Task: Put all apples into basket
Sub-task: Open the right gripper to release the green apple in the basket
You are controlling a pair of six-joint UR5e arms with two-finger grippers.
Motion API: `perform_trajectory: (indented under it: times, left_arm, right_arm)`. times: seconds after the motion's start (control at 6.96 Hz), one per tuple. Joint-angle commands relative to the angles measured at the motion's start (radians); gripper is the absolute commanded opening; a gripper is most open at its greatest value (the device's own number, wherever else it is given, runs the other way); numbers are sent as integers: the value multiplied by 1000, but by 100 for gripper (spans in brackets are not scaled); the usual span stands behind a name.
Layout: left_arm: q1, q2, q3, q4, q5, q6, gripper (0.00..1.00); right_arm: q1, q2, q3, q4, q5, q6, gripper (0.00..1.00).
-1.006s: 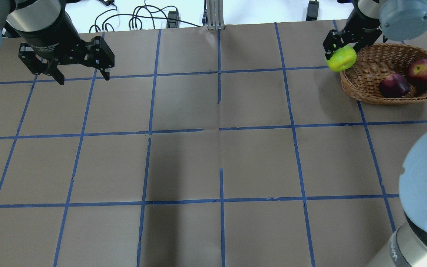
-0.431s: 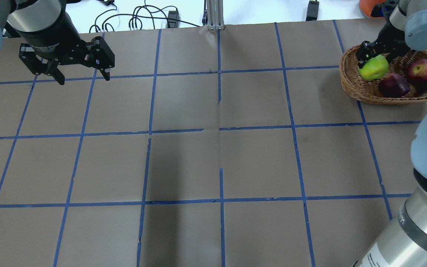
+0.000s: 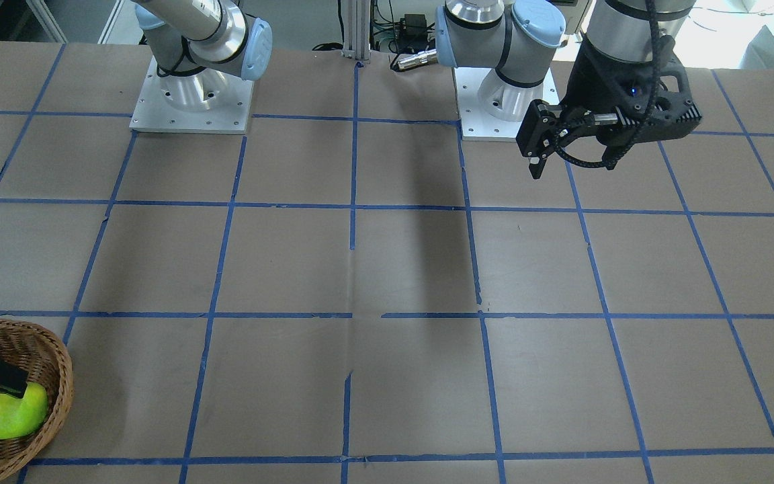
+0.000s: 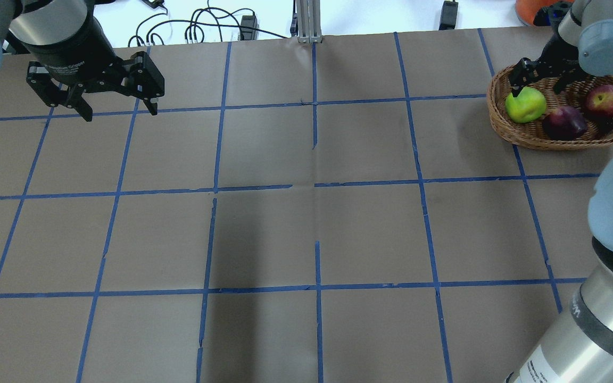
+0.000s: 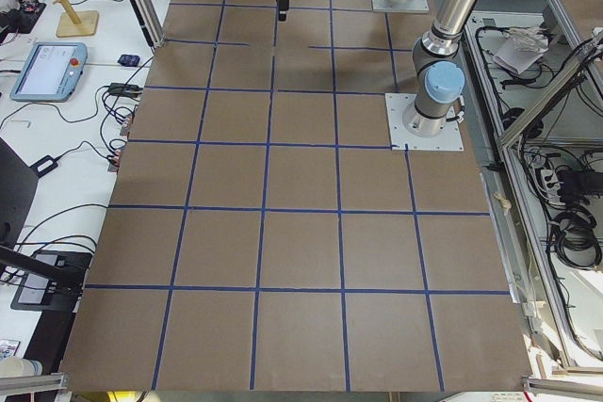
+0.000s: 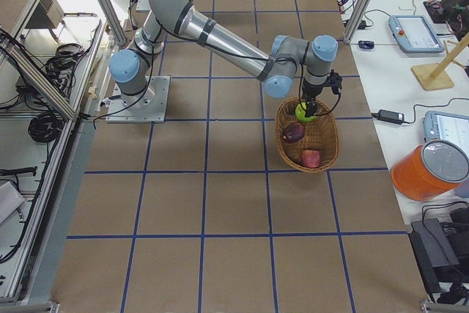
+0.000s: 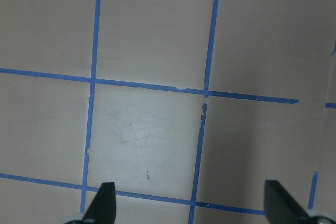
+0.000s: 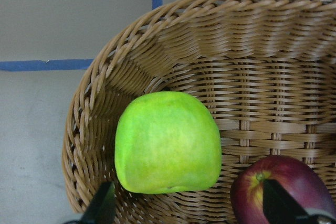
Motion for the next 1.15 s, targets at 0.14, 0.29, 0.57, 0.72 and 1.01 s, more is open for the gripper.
perform_trajectory:
  times: [0.14,0.29,0.57,0.72,1.01]
  left_arm:
    - [1,0,2,0,0,1,100]
    - [1,2,0,0,0,1,100]
    - [-1,2,0,0,-1,3,100]
    - [1,-3,5,0,0,3,100]
    - [1,3,-1,0,0,3,100]
  right_arm:
    - [60,-113,0,114,8,131,100]
    - [117,-178,0,197,8,230,100]
    - [224,-300,4,336,2,339,100]
    - [270,-359,7,425,6,466,100]
    - [336,-468,10,533,6,484,100]
